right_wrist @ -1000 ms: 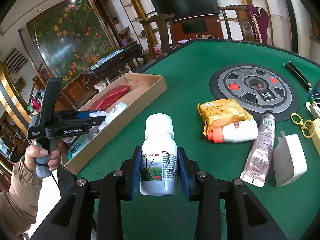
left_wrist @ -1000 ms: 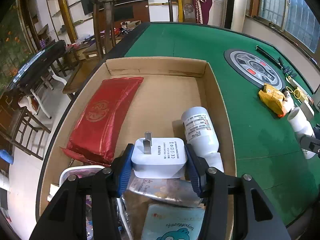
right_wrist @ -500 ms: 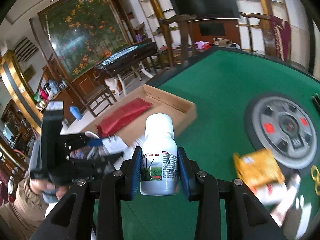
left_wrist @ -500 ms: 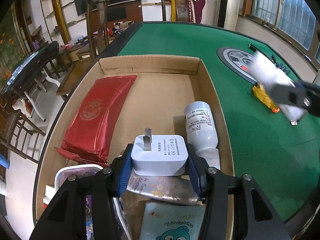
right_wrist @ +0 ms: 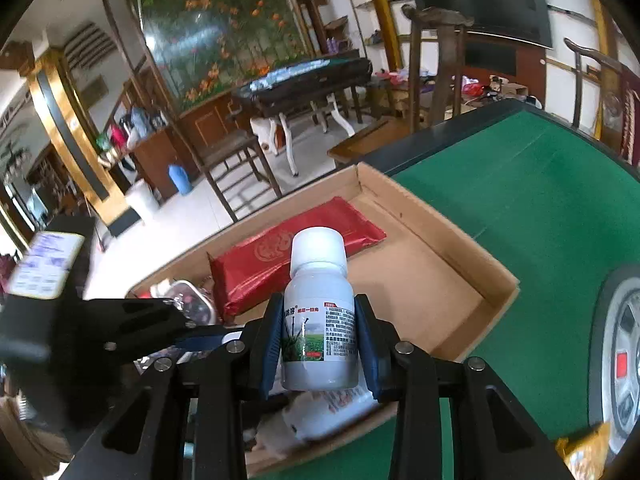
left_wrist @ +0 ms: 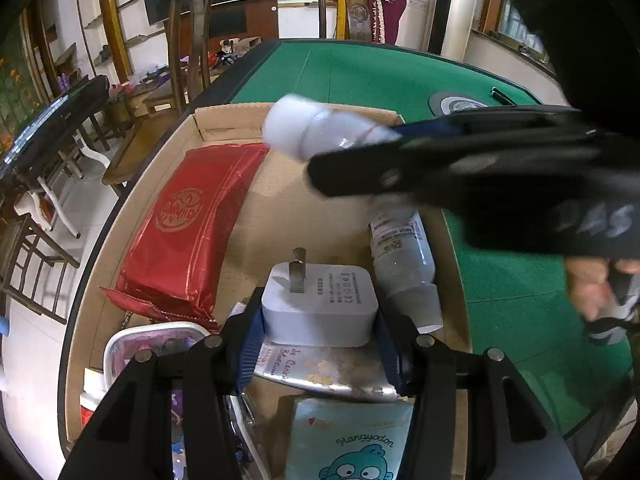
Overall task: Organize objects
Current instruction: 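Lower the charger into the tray and open the left tool while the right brings the bottle over, then lower the white green-labelled bottle into the tray and open the right tool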
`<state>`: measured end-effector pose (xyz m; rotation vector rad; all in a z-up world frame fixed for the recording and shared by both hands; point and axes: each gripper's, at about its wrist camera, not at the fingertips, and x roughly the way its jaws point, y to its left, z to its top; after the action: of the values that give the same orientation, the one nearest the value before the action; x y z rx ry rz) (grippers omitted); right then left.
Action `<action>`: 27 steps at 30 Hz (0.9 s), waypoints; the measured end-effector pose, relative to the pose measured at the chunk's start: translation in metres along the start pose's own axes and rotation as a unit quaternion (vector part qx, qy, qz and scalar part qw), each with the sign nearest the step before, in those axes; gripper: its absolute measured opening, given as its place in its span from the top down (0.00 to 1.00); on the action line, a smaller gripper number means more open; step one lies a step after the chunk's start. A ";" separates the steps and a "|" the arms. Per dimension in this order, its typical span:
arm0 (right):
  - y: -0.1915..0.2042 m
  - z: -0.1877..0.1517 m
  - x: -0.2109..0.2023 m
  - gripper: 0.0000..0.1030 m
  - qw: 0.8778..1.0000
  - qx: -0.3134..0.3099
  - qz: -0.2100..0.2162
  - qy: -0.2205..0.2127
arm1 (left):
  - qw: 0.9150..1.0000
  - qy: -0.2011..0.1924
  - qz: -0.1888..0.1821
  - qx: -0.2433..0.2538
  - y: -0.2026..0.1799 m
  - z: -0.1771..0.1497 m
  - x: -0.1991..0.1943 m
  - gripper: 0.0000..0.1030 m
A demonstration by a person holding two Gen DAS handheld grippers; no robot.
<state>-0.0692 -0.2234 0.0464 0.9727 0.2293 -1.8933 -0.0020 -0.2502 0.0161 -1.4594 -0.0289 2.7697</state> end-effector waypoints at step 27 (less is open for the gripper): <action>-0.011 -0.044 -0.072 0.44 0.997 0.048 0.029 -0.050 | 1.000 -0.017 0.010 -0.024 0.005 -0.016 -0.034 0.44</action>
<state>-0.0389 -0.1464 0.0659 0.9348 0.0521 -1.9083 0.0307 -0.2561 0.0346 -1.4313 -0.0830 2.8280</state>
